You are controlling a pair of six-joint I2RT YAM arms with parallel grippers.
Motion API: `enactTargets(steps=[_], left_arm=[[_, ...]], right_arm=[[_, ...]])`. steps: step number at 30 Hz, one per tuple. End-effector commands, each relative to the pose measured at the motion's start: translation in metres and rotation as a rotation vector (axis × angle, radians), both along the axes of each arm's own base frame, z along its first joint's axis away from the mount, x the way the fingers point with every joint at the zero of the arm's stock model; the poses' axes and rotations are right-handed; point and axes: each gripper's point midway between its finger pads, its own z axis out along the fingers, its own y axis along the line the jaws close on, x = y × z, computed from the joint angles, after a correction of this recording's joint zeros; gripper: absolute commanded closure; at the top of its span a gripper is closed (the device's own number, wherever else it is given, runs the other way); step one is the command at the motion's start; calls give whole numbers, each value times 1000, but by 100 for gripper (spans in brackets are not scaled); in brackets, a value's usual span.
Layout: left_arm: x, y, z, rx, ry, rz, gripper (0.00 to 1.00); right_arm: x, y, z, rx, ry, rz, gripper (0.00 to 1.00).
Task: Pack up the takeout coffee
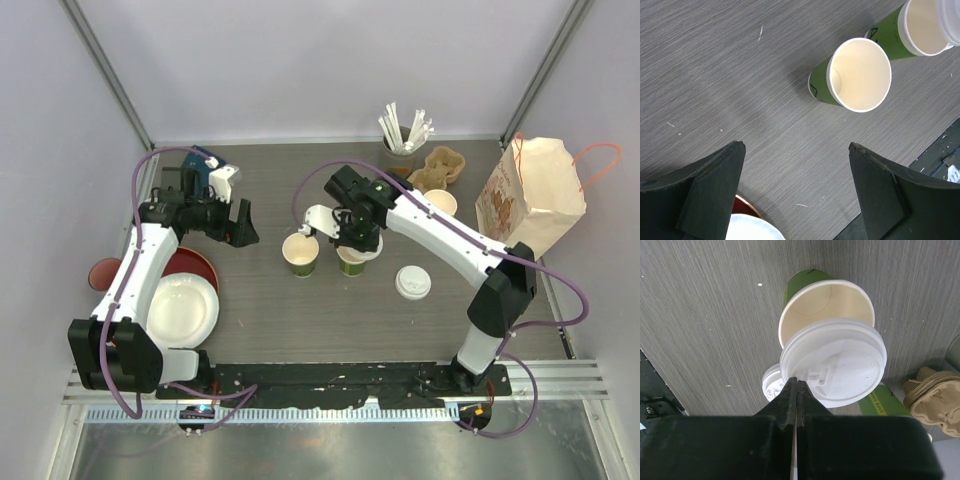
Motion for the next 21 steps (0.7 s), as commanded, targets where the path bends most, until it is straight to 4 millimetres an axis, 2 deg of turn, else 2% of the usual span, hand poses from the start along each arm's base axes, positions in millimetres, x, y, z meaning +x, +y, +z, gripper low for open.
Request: enactTargets(steps=[1,10,21], left_arm=[[3,-3,15,-19,-30,-2,11],[3,-4,13,-19,-26,-5,11],[2,-2,12,-10,-34,-9,11]], right_arm=[[8,9,15,20,-42,-23,99],[12,22,-3,23,3,16,99],[12,33,-10,20,13,44,99]])
